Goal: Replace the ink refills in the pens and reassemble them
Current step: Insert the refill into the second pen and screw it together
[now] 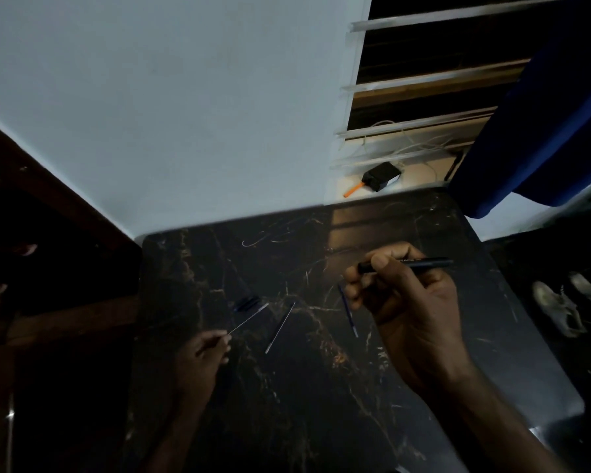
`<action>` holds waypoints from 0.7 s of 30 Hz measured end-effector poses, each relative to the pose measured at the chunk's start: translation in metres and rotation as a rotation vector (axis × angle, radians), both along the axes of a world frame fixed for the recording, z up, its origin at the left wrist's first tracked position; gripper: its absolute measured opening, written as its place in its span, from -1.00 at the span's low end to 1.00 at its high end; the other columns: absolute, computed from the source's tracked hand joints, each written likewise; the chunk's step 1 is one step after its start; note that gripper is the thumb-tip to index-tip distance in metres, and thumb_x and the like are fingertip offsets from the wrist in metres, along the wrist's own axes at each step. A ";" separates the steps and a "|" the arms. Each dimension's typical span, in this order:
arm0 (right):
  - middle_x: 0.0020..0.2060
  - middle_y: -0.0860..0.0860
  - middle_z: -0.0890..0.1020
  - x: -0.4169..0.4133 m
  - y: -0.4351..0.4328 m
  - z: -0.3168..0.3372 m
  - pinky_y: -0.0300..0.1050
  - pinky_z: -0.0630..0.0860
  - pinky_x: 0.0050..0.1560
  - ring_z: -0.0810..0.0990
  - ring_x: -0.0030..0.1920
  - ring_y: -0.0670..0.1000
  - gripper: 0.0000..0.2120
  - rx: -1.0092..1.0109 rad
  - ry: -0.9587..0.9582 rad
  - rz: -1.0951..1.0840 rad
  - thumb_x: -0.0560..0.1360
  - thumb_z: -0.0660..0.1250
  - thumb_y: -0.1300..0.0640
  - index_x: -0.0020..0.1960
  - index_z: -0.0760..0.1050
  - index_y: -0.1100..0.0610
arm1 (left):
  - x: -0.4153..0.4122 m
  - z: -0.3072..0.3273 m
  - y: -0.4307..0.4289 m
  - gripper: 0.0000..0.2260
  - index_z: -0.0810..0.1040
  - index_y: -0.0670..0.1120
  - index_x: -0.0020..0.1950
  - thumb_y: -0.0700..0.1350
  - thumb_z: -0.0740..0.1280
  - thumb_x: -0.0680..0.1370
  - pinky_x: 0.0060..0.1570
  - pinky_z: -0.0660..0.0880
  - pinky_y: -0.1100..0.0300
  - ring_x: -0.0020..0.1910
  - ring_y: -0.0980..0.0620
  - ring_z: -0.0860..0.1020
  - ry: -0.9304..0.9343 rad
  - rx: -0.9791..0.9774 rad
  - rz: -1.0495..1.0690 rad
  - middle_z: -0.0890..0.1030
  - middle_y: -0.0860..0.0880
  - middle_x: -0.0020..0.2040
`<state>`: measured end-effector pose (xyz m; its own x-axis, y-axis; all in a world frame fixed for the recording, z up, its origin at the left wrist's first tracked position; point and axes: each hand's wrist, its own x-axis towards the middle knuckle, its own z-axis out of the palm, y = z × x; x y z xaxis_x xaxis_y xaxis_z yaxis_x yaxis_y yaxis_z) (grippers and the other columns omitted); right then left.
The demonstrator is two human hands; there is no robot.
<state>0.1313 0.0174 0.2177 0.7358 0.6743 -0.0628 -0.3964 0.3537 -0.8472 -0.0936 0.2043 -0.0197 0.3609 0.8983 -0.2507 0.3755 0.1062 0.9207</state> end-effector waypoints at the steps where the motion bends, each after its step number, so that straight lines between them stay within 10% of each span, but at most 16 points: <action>1: -0.23 0.23 0.66 -0.001 0.000 -0.001 -0.04 0.59 -0.28 0.65 -0.28 0.14 -0.91 -0.002 0.000 0.009 0.54 0.28 0.30 -0.11 0.55 0.25 | 0.001 -0.011 -0.004 -0.76 0.66 0.03 -0.05 -0.33 0.46 0.54 -0.29 0.66 0.25 -0.10 -0.16 0.72 0.045 0.035 -0.012 0.75 0.02 -0.18; 5: -0.25 0.22 0.67 -0.006 0.000 -0.001 -0.06 0.59 -0.29 0.65 -0.29 0.13 -0.93 -0.028 0.001 0.031 0.50 0.33 0.25 -0.13 0.56 0.23 | 0.011 -0.032 -0.012 -0.86 0.66 0.02 0.04 -0.21 0.48 0.55 -0.03 0.64 0.14 -0.03 0.05 0.69 0.211 0.092 -0.079 0.69 0.11 -0.05; 21: -0.24 0.26 0.65 -0.012 -0.017 -0.002 -0.05 0.58 -0.31 0.64 -0.30 0.13 -0.94 -0.061 0.021 0.025 0.50 0.31 0.27 -0.12 0.51 0.28 | 0.019 -0.053 -0.004 -0.84 0.67 -0.08 -0.05 -0.18 0.59 0.43 -0.12 0.42 0.36 -0.12 0.03 0.60 0.462 0.452 -0.269 0.62 -0.05 -0.02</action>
<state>0.1196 0.0008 0.2157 0.7170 0.6868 -0.1191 -0.4223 0.2919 -0.8582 -0.0747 0.2002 -0.0731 0.5318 0.8451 -0.0542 0.6983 -0.4014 0.5926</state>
